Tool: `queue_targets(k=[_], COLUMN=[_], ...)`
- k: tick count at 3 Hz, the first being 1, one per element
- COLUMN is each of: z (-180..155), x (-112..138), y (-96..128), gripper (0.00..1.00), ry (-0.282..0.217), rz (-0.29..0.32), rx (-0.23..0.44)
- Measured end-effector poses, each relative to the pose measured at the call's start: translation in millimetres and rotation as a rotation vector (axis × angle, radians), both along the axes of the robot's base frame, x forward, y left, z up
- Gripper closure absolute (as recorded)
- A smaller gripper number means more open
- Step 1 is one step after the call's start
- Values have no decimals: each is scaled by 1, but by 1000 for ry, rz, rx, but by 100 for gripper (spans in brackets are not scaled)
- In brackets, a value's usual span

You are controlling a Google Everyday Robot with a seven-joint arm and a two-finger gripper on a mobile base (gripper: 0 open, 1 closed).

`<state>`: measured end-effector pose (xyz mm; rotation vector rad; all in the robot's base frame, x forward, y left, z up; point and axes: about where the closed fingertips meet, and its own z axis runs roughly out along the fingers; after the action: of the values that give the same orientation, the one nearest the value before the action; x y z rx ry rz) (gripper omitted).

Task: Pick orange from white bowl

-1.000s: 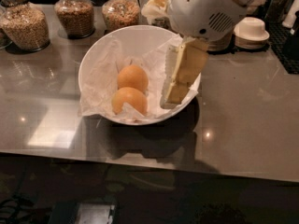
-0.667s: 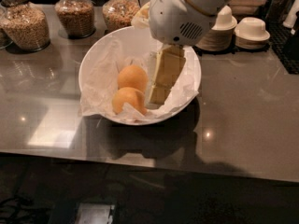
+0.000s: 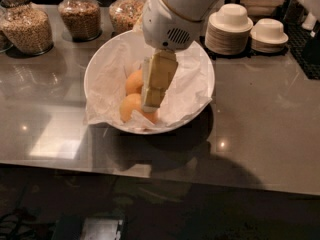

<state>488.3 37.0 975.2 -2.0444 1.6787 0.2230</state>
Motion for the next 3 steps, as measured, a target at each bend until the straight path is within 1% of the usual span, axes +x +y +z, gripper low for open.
queue_targets(k=[1, 2, 3], z=[4, 9, 11], x=[5, 16, 15], y=[8, 29, 29], gripper=[0, 0, 0], ry=[45, 51, 85], rz=[-80, -224, -294], rx=[47, 88, 108])
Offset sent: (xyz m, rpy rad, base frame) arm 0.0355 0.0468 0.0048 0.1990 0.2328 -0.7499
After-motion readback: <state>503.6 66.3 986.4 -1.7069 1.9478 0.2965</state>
